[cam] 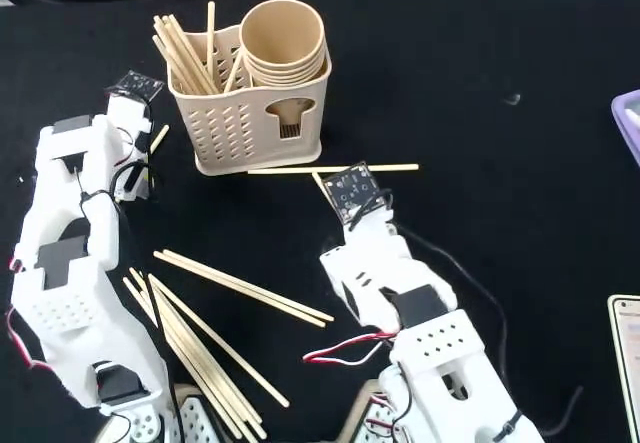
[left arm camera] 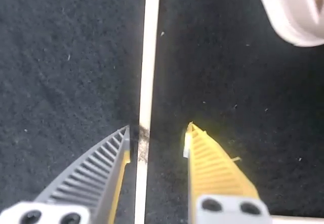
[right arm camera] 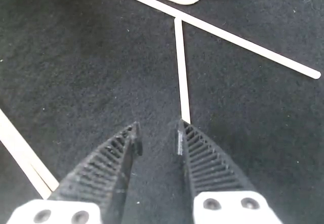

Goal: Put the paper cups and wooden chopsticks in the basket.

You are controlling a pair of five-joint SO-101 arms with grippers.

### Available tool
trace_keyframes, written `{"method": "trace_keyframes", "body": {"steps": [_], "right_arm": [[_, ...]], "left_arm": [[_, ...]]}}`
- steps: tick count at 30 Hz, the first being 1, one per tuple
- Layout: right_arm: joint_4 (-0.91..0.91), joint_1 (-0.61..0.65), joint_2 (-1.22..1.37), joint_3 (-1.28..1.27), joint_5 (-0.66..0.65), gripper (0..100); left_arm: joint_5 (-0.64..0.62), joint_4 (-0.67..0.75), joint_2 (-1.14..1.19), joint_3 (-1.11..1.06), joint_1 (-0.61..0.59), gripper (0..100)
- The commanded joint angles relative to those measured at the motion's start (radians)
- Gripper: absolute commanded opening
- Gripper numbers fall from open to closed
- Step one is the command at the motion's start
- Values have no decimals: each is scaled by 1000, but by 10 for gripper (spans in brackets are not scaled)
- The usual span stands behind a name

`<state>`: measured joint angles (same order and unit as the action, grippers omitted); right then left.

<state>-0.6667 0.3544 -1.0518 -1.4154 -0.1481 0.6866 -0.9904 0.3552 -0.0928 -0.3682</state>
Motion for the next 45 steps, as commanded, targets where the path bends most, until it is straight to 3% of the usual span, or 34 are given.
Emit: {"method": "trace_keyframes", "body": {"steps": [1, 5, 8, 10, 13, 19, 25, 33, 39, 45], "right_arm": [[20, -12, -25, 5, 8, 116], [20, -12, -25, 5, 8, 116], [20, -12, -25, 5, 8, 116], [20, -12, -25, 5, 8, 116], [20, -12, -25, 7, 8, 116], [21, -12, -25, 8, 8, 116], [21, -14, -27, 10, 8, 116], [21, -14, -27, 5, 8, 116], [21, -14, -27, 4, 8, 116], [21, -14, -27, 4, 8, 116]], "left_arm": [[12, 8, 0, 16, -18, 180], [11, -2, 0, 13, -18, 151], [6, -2, 0, 13, -21, 16], [5, -2, 0, 13, -25, 56], [3, -9, -5, 15, -25, 30], [-11, -229, -195, 84, -28, 30], [-238, -284, -526, 189, -85, 30], [-692, -66, -859, 249, -70, 30], [-893, 95, -942, 246, 94, 30], [-927, 198, -944, 240, 297, 30]]}}
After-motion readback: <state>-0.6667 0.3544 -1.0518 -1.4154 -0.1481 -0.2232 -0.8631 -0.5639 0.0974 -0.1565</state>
